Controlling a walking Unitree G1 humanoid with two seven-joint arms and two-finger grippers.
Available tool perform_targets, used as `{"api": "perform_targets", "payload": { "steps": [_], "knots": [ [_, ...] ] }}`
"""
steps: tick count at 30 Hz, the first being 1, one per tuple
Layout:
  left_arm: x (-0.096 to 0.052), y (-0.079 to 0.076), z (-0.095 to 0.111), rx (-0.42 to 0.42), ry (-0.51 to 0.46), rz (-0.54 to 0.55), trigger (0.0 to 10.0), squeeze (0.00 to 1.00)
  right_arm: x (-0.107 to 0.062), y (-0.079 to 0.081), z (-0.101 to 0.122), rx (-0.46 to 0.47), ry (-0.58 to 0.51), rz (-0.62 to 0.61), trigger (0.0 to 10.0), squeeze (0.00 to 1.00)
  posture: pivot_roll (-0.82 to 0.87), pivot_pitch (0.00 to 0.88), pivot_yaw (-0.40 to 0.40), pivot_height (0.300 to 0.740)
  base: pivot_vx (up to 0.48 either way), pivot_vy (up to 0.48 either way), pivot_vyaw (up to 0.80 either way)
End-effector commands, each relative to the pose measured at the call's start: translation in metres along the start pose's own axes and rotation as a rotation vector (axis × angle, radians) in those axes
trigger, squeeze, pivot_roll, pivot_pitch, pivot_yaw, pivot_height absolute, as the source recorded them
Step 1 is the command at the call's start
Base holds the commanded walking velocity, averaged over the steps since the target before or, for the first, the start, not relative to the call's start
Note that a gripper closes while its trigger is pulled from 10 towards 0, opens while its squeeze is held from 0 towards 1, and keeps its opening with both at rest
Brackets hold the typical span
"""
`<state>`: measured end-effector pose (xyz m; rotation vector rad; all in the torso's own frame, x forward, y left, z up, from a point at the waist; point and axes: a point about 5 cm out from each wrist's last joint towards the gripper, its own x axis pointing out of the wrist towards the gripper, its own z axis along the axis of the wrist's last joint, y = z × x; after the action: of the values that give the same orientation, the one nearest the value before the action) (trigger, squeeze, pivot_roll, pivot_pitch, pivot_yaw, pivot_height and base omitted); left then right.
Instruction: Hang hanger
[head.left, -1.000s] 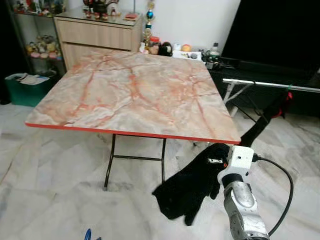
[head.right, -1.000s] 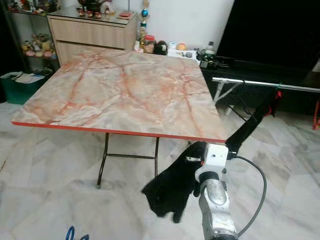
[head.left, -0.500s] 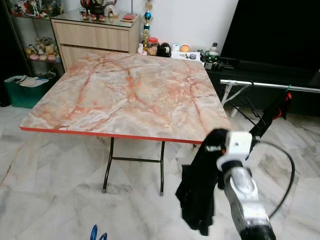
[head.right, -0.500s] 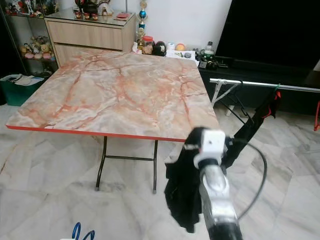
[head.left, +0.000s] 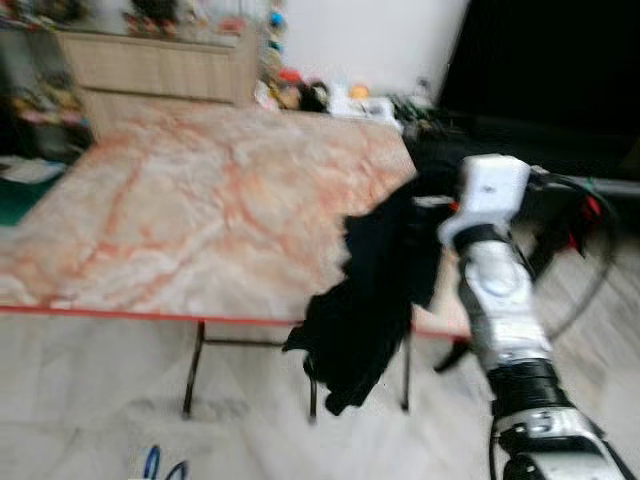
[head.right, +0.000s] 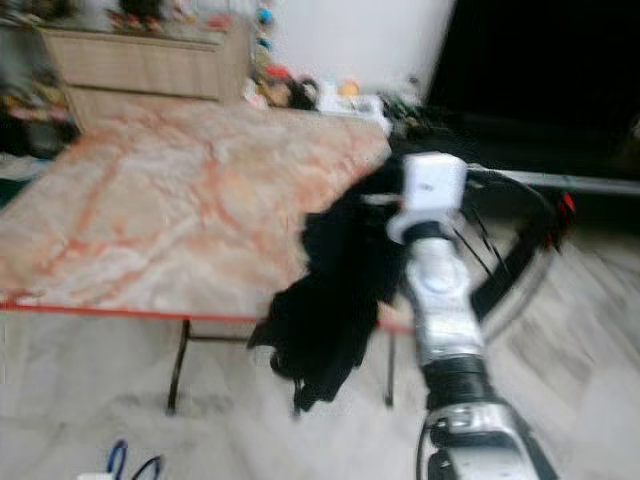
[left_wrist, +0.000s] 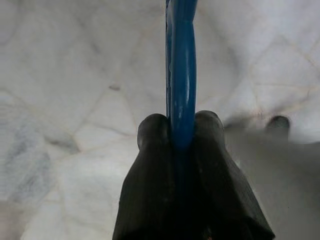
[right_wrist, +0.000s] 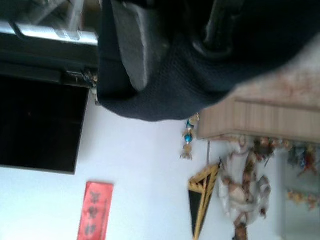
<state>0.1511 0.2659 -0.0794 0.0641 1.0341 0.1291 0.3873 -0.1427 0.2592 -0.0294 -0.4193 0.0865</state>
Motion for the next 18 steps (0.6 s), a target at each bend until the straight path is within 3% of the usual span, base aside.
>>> {"api": "perform_targets", "payload": {
  "steps": [1,6,12,15,18],
  "knots": [
    [-0.003,0.009,-0.011,0.004,0.037,0.018,10.0,0.0,0.014,0.011,0.026,0.004,-0.094,0.036,10.0,0.0,0.09,0.0,-0.075,0.74,0.48,0.0,0.0],
    [-0.003,0.002,-0.018,0.008,0.049,0.012,10.0,0.0,0.029,0.014,0.043,0.008,-0.131,0.061,10.0,0.0,0.09,0.0,-0.072,0.74,0.48,0.0,0.0],
    [-0.001,-0.013,-0.02,0.018,0.057,0.004,10.0,0.0,0.041,0.012,0.048,-0.03,-0.113,0.067,10.0,0.0,0.1,0.0,-0.075,0.74,0.463,0.0,0.0],
    [0.0,-0.018,-0.019,0.038,0.064,0.002,10.0,0.0,0.04,0.007,0.033,-0.072,-0.026,0.038,10.0,0.0,0.1,0.0,-0.079,0.74,0.195,0.0,0.0],
    [0.002,-0.029,-0.018,0.037,0.062,-0.012,10.0,0.0,0.027,0.005,-0.001,-0.095,0.127,0.031,10.0,0.0,0.1,0.0,-0.081,0.74,0.0,0.0,0.0]
  ]
}}
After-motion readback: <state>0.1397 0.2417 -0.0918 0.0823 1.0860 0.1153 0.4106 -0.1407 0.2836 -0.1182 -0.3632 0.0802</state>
